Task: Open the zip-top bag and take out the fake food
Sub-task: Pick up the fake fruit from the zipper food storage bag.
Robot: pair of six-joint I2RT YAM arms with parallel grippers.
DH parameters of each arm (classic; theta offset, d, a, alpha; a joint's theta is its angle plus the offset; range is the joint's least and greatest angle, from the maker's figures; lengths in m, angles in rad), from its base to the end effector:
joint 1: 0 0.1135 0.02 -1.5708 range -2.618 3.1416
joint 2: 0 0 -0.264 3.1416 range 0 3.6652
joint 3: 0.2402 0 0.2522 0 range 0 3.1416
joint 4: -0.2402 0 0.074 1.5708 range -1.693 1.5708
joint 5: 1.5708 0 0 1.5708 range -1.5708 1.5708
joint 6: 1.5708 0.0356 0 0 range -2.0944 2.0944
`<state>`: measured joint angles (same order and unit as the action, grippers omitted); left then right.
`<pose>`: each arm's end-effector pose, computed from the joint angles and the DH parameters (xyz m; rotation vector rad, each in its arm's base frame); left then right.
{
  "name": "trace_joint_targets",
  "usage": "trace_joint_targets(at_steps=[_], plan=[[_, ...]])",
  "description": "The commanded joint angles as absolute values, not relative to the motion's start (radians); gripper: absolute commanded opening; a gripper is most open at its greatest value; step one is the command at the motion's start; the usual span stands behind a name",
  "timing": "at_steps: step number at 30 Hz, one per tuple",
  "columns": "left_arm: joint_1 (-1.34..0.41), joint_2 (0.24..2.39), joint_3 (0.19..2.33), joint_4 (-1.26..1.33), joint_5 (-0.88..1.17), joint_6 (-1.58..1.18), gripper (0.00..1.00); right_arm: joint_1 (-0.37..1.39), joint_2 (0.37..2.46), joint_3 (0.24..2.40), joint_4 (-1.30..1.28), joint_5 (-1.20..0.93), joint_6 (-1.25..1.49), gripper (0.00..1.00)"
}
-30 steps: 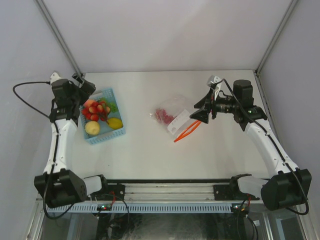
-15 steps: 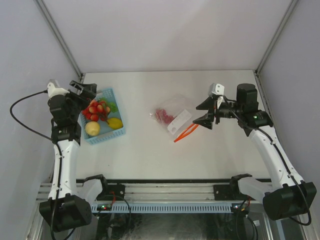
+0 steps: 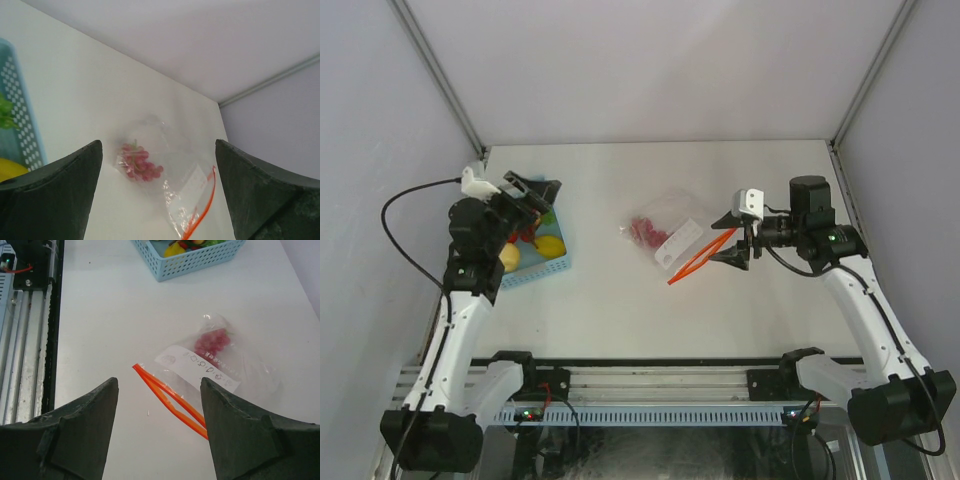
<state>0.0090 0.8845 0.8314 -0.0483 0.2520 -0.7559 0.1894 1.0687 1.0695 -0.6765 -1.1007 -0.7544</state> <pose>0.2085 -0.0070 0.3537 -0.4585 1.6663 -0.7684 0.1985 0.0704 0.3487 -1.3406 1.4152 0.8517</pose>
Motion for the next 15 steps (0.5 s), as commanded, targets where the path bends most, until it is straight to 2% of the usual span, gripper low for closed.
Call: trace_joint_targets(at_steps=[1,15], plan=[[-0.111,0.863,0.803,0.001,0.187,-0.727,0.96,0.196,1.034,1.066,-0.692,-1.109,-0.869,0.66],[-0.466,0.908,0.757,0.095,-0.027,-0.549,0.96,0.188,0.926,0.915,-0.659,-1.096,-1.083,0.68]])
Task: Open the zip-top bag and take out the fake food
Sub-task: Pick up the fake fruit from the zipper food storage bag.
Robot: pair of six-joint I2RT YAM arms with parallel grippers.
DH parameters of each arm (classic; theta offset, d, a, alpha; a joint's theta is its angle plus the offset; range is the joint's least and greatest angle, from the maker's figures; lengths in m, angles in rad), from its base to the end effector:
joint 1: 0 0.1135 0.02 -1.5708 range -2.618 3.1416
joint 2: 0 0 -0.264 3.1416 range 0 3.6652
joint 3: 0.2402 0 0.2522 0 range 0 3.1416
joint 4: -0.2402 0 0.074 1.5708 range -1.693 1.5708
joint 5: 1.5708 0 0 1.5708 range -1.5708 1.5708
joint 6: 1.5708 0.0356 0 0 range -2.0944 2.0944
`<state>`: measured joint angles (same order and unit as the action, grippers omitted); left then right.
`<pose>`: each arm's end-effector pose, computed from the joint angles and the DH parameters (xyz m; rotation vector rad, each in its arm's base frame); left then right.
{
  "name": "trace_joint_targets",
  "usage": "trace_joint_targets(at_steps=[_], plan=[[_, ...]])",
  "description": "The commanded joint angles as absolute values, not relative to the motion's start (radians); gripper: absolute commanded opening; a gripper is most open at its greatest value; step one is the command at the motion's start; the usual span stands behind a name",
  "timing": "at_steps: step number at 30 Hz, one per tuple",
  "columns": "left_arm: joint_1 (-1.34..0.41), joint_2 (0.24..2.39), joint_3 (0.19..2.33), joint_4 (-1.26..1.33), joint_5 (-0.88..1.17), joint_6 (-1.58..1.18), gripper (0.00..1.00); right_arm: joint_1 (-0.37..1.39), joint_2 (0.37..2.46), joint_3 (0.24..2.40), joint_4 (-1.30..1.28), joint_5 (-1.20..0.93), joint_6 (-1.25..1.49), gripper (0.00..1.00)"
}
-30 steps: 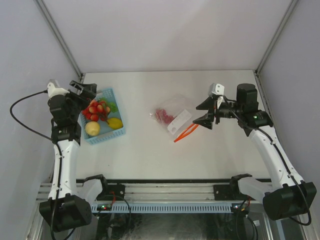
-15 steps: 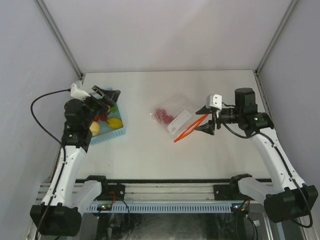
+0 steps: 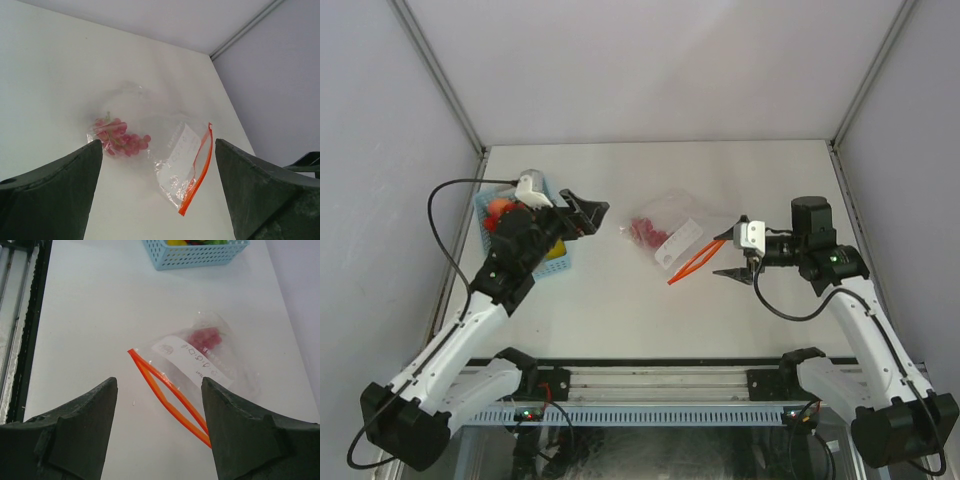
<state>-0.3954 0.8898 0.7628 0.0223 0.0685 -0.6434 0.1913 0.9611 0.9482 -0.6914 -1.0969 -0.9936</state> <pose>0.1959 -0.0844 0.3357 -0.1624 1.7381 -0.8317 0.1739 0.0660 0.3283 -1.4756 1.2503 0.7107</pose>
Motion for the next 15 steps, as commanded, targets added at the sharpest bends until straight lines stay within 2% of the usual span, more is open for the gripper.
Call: trace_joint_targets(at_steps=[1,8,15], plan=[[-0.493,0.919,0.758,0.095,-0.043,-0.53,0.96,0.185,0.92,0.905,-0.645,-1.096,-1.075,0.68],[-0.607,1.011,0.779,0.103,-0.085,-0.508,0.95,0.163,0.891,0.828,-0.588,-1.115,-1.074,0.68],[-0.614,1.096,0.814,0.057,-0.121,-0.532,0.92,0.16,0.82,0.68,-0.454,-1.087,-1.087,0.66]])
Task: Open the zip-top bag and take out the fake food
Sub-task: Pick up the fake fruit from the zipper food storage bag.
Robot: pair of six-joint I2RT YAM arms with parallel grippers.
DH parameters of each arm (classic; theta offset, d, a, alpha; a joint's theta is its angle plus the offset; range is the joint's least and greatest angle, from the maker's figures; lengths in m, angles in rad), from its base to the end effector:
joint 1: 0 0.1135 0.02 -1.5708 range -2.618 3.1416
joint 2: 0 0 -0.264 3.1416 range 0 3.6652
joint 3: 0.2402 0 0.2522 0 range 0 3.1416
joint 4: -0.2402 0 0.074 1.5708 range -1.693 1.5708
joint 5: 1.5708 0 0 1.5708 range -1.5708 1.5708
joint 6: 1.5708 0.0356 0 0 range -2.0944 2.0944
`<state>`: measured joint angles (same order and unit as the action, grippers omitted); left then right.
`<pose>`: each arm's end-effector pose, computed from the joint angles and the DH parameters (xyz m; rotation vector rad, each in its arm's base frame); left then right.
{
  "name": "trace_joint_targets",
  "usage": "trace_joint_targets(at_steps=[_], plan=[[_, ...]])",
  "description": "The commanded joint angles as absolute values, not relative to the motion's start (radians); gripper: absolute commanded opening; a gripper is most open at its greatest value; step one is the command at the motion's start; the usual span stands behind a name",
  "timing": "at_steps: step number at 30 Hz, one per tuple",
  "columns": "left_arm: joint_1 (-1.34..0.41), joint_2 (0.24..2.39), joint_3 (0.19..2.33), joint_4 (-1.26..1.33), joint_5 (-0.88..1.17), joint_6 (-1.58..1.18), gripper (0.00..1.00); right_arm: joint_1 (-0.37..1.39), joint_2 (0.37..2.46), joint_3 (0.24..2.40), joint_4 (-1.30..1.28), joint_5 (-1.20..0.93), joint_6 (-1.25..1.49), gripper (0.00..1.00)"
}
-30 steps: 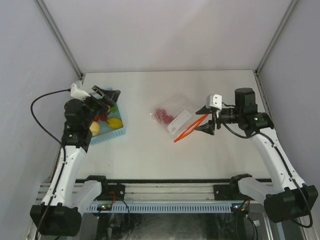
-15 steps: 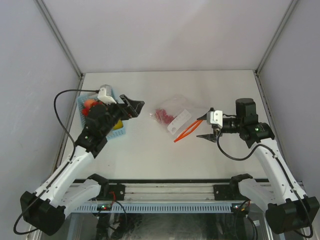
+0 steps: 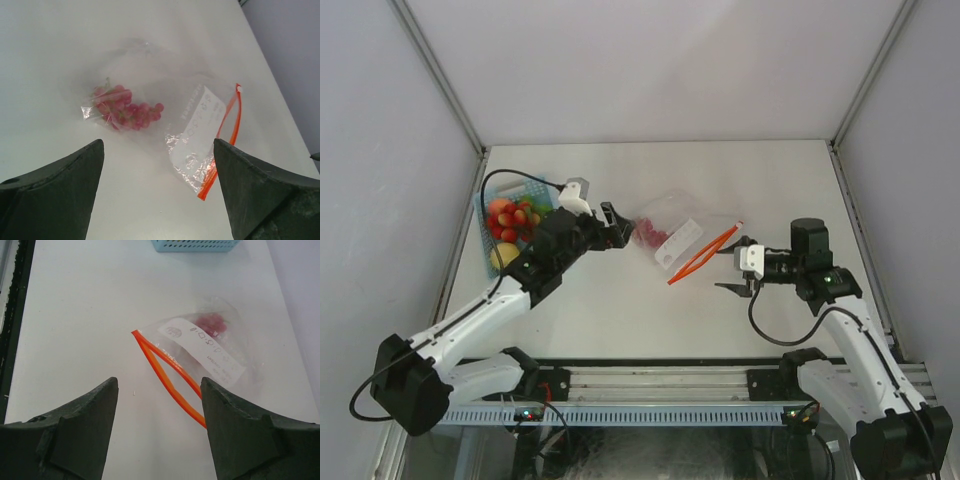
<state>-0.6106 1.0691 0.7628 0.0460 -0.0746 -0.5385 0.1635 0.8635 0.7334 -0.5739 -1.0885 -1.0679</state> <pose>0.2068 -0.1415 0.3001 0.0140 1.8945 -0.7316 0.1607 0.0585 0.2833 -1.4952 1.2142 0.6347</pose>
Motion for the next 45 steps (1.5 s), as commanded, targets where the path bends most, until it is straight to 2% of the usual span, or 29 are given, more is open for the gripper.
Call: trace_joint_targets(at_steps=[1,7,11,17,23,27,38,45], plan=[[-0.614,1.106,0.822,0.053,-0.119,-0.532,0.93,0.16,0.814,0.664,-0.435,-1.077,-1.078,0.65],[-0.602,1.187,0.873,0.065,-0.082,-0.495,0.94,0.161,0.793,0.565,-0.308,-1.005,-1.055,0.53],[-0.552,1.242,0.915,0.105,-0.008,-0.484,0.94,0.172,0.777,0.495,-0.149,-0.953,-1.033,0.51],[-0.509,1.332,0.981,0.124,0.048,-0.43,0.92,0.205,0.807,0.49,-0.136,-0.903,-1.051,0.39],[-0.491,1.478,1.067,0.054,0.137,-0.395,0.84,0.25,0.87,0.481,-0.12,-0.845,-1.111,0.12],[-0.476,1.575,1.143,-0.013,0.147,-0.365,0.81,0.284,0.939,0.473,-0.09,-0.813,-1.165,0.01],[-0.393,1.743,1.249,-0.043,0.277,-0.363,0.86,0.357,1.214,0.444,0.319,-0.649,-1.126,0.0],[-0.379,1.892,1.337,-0.051,0.343,-0.306,0.85,0.355,1.324,0.487,0.406,-0.66,-1.093,0.0]])
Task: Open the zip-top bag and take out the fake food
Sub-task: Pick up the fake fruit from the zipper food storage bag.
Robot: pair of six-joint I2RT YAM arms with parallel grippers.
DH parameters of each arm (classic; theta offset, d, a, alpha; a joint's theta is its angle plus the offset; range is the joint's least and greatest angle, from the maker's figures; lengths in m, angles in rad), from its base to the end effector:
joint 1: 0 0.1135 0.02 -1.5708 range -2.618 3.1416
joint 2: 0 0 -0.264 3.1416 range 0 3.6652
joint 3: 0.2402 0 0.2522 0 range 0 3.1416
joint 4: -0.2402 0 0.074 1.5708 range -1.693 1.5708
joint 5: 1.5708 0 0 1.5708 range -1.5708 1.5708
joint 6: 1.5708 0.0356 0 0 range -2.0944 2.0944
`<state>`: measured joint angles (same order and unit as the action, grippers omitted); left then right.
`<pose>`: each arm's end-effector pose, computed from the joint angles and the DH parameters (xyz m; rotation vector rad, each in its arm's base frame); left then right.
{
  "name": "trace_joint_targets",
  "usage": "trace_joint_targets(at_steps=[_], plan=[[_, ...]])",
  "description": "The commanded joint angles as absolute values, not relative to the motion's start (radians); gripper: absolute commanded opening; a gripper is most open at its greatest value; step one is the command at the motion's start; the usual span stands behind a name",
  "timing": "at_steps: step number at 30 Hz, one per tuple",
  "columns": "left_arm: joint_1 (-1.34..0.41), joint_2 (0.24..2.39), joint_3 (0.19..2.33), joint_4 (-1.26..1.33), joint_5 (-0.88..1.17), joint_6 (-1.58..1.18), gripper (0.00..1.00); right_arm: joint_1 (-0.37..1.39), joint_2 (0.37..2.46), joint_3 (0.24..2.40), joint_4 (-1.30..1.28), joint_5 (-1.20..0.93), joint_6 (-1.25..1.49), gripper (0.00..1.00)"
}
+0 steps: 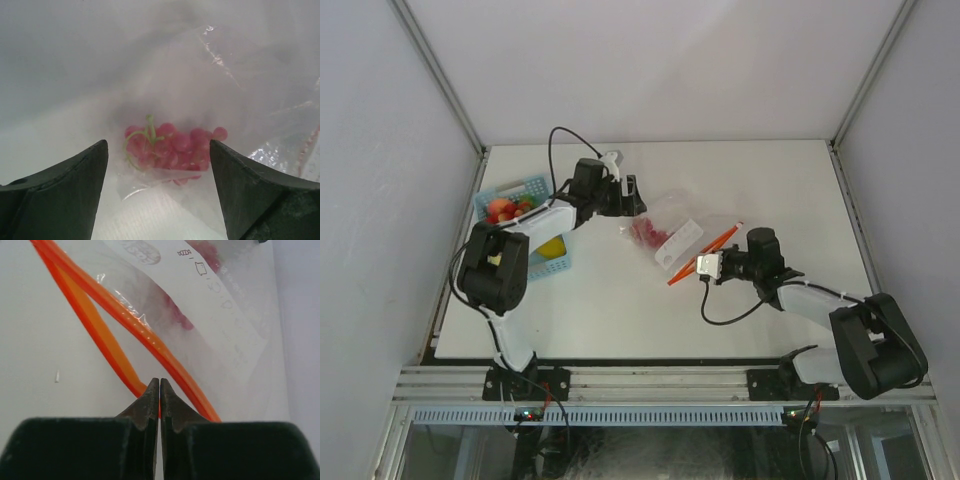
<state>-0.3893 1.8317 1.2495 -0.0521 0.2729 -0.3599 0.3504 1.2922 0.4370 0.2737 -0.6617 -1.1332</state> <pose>0.3784 -0.1656 0.2198 0.1907 2.2638 -0.7090 0.2167 0.1025 0.1657 -1.6181 1.2194 0.2226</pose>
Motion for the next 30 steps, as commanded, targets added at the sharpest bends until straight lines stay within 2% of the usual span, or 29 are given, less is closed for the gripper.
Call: trace_joint_targets(at_steps=[1,6,13,16,20,24,28,30], plan=[[-0.379,1.909,1.35,-0.059,0.35,-0.303,0.84,0.356,1.337,0.493,0.417,-0.662,-1.082,0.0],[-0.374,1.97,1.379,-0.075,0.41,-0.301,0.58,0.365,1.408,0.529,0.505,-0.665,-1.01,0.02],[-0.373,1.993,1.336,-0.052,0.477,-0.352,0.35,0.391,1.522,0.627,0.525,-0.669,-0.897,0.11],[-0.377,1.98,1.296,-0.017,0.509,-0.392,0.26,0.392,1.575,0.722,0.434,-0.678,-0.85,0.14],[-0.381,1.991,1.276,-0.017,0.538,-0.406,0.19,0.394,1.614,0.795,0.309,-0.735,-0.916,0.23],[-0.388,2.004,1.272,-0.029,0.556,-0.408,0.17,0.405,1.644,0.878,0.113,-0.783,-1.026,0.33],[-0.398,2.026,1.281,-0.029,0.568,-0.421,0.14,0.428,1.707,1.018,-0.13,-0.792,-1.145,0.37],[-0.403,2.031,1.282,-0.034,0.563,-0.427,0.14,0.435,1.744,1.087,-0.221,-0.79,-1.157,0.44]])
